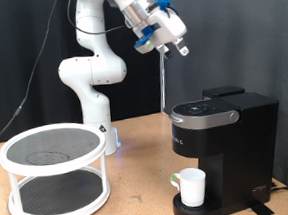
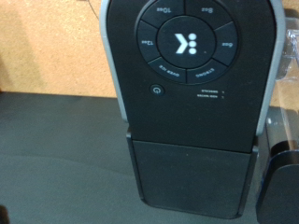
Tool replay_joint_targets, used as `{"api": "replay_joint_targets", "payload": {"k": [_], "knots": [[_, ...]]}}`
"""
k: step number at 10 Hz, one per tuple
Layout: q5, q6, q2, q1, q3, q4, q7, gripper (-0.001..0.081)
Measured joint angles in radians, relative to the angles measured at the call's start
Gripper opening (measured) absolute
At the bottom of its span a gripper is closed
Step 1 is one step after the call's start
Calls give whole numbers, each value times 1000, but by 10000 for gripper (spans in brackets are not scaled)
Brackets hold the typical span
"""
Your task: Make a cup of coffee with the keurig machine
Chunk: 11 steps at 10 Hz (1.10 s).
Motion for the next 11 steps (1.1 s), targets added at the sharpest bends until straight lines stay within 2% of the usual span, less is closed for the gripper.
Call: {"api": "replay_joint_targets", "payload": {"k": [2, 4, 8, 10, 11], "knots": [[-133, -8, 59, 0, 44, 66, 71, 734], [-194, -6, 88, 0, 81, 96, 105, 734], [-195, 10, 100, 1, 109, 108, 139, 734], [-317, 14, 102, 0, 118, 105, 120, 734], [-374, 43, 104, 0, 128, 97, 120, 734]]}}
